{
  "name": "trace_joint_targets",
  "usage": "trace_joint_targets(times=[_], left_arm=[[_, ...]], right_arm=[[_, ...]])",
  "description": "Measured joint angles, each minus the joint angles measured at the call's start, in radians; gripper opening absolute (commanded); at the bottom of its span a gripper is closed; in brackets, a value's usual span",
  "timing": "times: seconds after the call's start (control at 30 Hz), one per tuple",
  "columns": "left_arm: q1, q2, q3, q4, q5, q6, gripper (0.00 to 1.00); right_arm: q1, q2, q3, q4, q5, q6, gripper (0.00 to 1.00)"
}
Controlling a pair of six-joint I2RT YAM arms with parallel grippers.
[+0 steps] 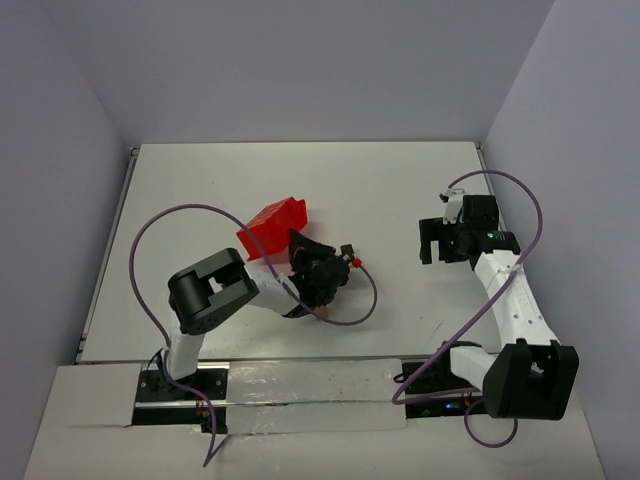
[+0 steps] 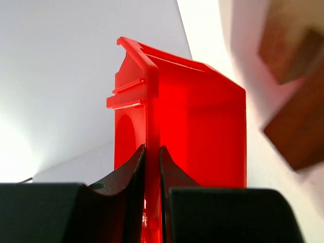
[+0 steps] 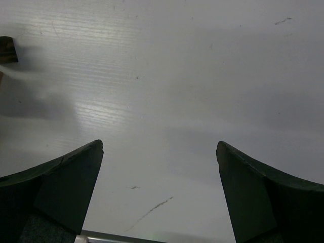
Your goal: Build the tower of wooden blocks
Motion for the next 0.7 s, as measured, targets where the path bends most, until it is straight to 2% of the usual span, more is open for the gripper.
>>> trace_joint_targets(times=[0.23, 0.33, 0.43, 0.57, 0.7], left_arm=[[0.119, -0.059, 0.003, 0.041, 0.016, 0.031, 0.0], [0.167, -0.094, 0.04, -0.038, 0.02, -0.02, 0.0], [0.212, -0.121, 0.166, -0.268, 0.039, -0.222, 0.0], [0.277, -0.134, 0.428, -0.695, 0.16, -0.577, 0.0], [0.366, -0.205, 0.508, -0.953, 0.286, -0.828, 0.0]], right_arm=[[0.0, 0.002, 0.023, -0.036, 0.008, 0.002, 1.0], [0.0, 0.002, 0.039, -0.037, 0.009, 0.003, 1.0], [-0.001, 0.004, 0.043, -0.039, 0.009, 0.003, 1.0], [-0.001, 0.012, 0.043, -0.041, 0.009, 0.003, 1.0], [-0.001, 0.023, 0.043, -0.042, 0.008, 0.003, 1.0]])
